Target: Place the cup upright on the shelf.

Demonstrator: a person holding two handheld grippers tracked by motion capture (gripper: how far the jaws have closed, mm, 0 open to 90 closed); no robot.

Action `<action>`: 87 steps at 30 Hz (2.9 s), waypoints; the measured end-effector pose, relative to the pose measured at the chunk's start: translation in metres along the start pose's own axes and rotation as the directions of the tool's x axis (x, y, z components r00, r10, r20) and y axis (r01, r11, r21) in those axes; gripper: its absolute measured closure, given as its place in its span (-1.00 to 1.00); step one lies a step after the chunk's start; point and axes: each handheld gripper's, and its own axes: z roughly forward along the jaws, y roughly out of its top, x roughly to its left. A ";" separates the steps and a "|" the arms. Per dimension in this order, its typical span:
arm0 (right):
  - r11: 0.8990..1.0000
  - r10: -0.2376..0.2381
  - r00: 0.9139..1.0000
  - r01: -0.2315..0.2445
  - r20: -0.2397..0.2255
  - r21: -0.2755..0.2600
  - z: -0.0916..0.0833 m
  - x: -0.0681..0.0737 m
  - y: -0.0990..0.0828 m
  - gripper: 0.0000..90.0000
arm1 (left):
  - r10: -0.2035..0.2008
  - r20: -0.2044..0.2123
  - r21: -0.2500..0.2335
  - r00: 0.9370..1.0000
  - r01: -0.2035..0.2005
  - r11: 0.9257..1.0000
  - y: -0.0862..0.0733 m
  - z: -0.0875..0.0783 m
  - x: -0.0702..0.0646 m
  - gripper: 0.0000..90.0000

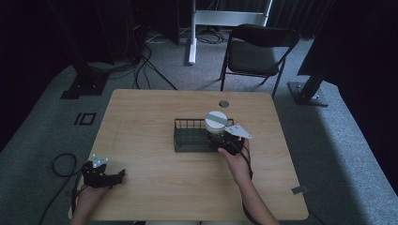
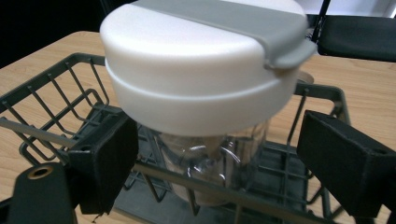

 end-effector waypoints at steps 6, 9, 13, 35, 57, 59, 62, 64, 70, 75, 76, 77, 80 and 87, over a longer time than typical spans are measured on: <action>1.000 -0.001 1.000 0.001 0.001 -0.016 -0.009 -0.004 -0.001 -0.72 | 0.000 0.000 0.000 1.000 0.000 1.000 0.000 0.000 0.000 -1.00; 1.000 -0.004 1.000 0.004 0.001 -0.022 -0.014 -0.006 -0.002 -0.72 | 0.000 0.000 0.000 1.000 0.000 1.000 0.000 0.000 0.000 -1.00; 1.000 -0.007 1.000 0.007 -0.009 -0.025 -0.021 -0.010 -0.005 -0.72 | 0.000 0.000 0.000 1.000 0.000 1.000 0.000 0.000 0.000 -1.00; 1.000 -0.004 1.000 0.004 0.015 0.008 -0.042 -0.035 -0.035 -0.71 | 0.000 0.000 0.000 1.000 0.000 1.000 0.000 0.000 0.000 -1.00; 0.992 0.000 0.998 -0.007 0.058 0.129 -0.054 -0.076 -0.075 -0.70 | 0.001 0.000 0.000 1.000 -0.001 1.000 0.000 0.000 0.000 -1.00; 0.990 -0.003 0.998 -0.005 0.058 0.141 -0.055 -0.078 -0.077 -0.71 | 0.002 0.000 0.000 1.000 -0.002 1.000 0.000 0.000 0.000 -1.00; 0.987 -0.017 0.998 0.008 0.058 0.158 -0.056 -0.081 -0.078 -0.71 | 0.001 0.000 0.000 1.000 -0.001 1.000 0.000 0.000 0.000 -1.00; 0.987 -0.017 0.998 0.007 0.060 0.160 -0.057 -0.083 -0.079 -0.71 | 0.001 0.000 0.000 1.000 -0.001 1.000 0.000 0.000 0.000 -1.00; 0.979 -0.022 0.997 0.006 0.077 0.202 -0.058 -0.090 -0.084 -0.72 | 0.001 0.000 0.000 1.000 -0.001 1.000 0.000 0.000 0.000 -1.00; 0.976 -0.015 0.994 -0.010 0.112 0.219 -0.059 -0.098 -0.087 -0.72 | 0.001 0.000 0.000 1.000 -0.001 1.000 0.000 0.000 0.000 -1.00; 0.975 -0.017 0.992 -0.011 0.122 0.222 -0.059 -0.099 -0.087 -0.72 | 0.001 0.000 0.000 1.000 -0.001 1.000 0.000 0.000 0.000 -1.00; 0.974 -0.019 0.992 -0.010 0.124 0.225 -0.059 -0.100 -0.088 -0.72 | 0.002 0.000 0.000 1.000 -0.002 1.000 0.000 0.000 0.000 -1.00; 0.973 -0.013 0.991 -0.018 0.131 0.230 -0.058 -0.101 -0.088 -0.72 | 0.001 0.000 0.000 1.000 -0.001 1.000 0.000 0.000 0.000 -1.00; 0.968 0.024 0.985 -0.066 0.169 0.242 -0.057 -0.109 -0.090 -0.73 | 0.001 0.000 0.000 1.000 -0.001 1.000 0.000 0.000 0.000 -1.00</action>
